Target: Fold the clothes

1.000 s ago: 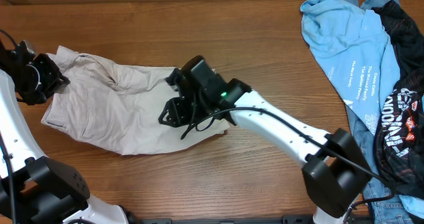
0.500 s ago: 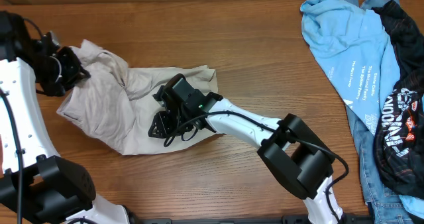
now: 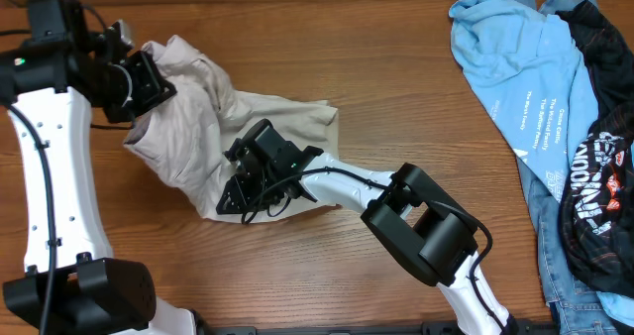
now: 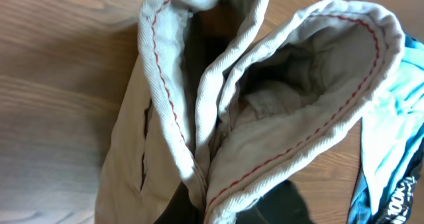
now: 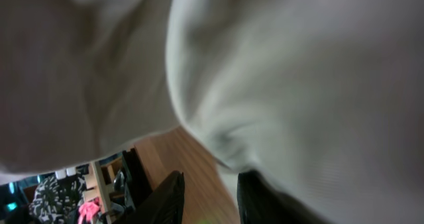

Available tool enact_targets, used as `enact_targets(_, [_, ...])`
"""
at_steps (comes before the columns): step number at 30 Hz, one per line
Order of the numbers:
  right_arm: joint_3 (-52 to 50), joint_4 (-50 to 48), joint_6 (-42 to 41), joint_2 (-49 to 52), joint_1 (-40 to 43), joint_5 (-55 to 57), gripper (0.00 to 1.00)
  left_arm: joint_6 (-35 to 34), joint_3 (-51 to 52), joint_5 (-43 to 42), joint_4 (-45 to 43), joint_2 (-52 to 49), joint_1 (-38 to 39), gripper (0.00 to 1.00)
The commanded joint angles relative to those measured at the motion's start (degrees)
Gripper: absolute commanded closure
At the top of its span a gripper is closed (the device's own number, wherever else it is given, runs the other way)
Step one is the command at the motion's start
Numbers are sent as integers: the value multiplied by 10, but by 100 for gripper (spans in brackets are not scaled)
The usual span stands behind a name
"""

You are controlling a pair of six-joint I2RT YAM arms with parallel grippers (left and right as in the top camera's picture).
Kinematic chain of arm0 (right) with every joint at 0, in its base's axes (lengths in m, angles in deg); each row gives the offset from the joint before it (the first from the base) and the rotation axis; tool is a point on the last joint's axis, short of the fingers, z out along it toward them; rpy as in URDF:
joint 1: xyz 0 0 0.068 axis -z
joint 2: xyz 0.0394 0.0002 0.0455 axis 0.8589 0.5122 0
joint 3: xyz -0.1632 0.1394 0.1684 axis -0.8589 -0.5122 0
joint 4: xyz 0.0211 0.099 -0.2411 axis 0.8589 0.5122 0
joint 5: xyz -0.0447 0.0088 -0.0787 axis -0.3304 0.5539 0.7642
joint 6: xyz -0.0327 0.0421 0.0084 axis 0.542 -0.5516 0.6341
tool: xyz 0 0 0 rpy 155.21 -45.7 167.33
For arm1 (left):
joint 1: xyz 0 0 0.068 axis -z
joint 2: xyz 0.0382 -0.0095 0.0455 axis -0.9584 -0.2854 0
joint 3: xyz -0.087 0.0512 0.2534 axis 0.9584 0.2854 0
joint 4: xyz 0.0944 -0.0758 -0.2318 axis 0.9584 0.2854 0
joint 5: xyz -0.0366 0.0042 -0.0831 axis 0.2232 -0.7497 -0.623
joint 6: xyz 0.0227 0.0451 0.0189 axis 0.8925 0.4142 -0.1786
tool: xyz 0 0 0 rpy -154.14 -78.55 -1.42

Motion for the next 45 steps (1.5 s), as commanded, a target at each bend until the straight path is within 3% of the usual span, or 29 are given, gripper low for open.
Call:
enact_targets(1, [0,-7,-4,0,-5,-13,70,-20,-19,3,-9,17,26,96])
enact_targets(6, [0,-7,-4,0,-5,-14,70,-19,-19,71,0,16,55,94])
enact_targets(13, [1,8,-4,-18,-2,-2,76,-15,-19,84,1,16,60,94])
enact_targets(24, [1,243,-15,-180,94,254,75,-16,-19,88,-4,16,60,95])
enact_targets(30, [-2,344,54,-184,193,250,76,-24,-19,70,-19,16,74,94])
enact_targets(35, [-36,344,76,-163,203,229,76,-33,-19,74,-33,16,96,94])
enact_targets(45, [-89,283,26,-100,202,173,76,-46,-19,113,-47,7,134,92])
